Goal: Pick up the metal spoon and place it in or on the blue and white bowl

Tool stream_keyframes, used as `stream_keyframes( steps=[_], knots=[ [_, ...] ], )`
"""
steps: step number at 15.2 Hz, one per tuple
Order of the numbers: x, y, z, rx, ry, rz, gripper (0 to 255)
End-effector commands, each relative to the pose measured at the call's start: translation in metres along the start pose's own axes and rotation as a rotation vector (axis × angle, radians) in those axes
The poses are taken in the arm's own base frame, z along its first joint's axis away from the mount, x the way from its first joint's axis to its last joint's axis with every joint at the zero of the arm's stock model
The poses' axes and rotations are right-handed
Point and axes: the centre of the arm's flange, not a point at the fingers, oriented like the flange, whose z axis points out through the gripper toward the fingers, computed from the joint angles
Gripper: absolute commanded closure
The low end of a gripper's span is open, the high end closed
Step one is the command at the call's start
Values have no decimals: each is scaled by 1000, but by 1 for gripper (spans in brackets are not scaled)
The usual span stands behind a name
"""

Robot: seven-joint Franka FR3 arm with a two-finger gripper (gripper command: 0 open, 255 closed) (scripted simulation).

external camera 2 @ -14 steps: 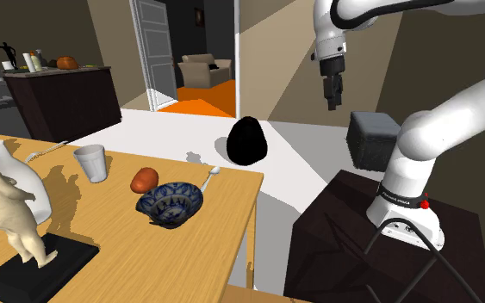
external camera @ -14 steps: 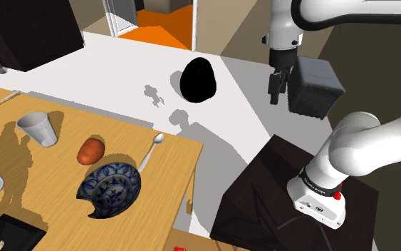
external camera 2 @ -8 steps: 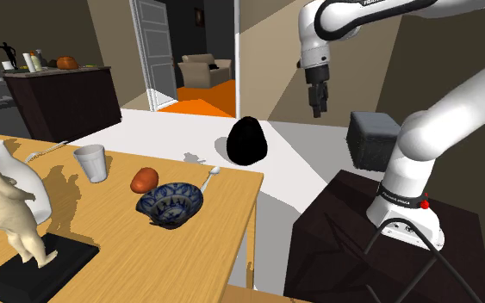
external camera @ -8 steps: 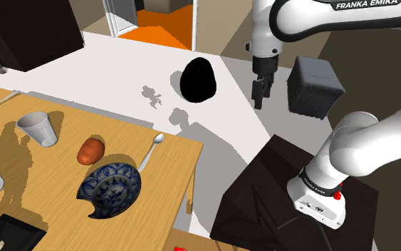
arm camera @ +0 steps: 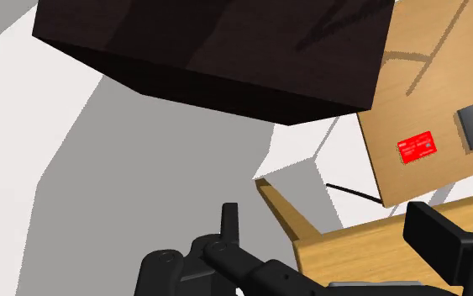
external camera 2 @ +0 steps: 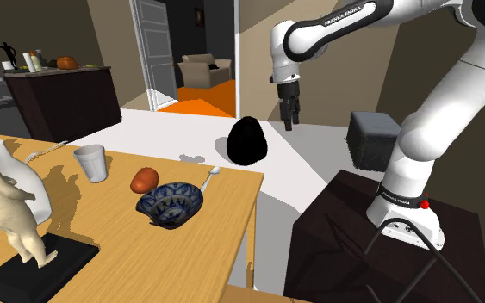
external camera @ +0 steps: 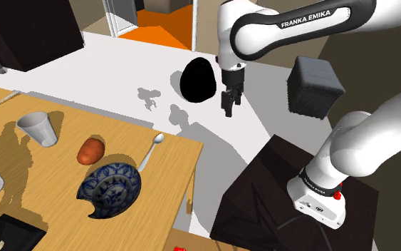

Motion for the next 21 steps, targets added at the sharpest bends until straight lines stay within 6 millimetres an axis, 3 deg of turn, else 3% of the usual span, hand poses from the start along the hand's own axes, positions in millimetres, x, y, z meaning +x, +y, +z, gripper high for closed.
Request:
stream_keyframes(
  steps=[1,21],
  knots=[
    [22,-9,9,-2,7,-16,0],
    [244,-115,85,-27,60,-167,0]
  ],
)
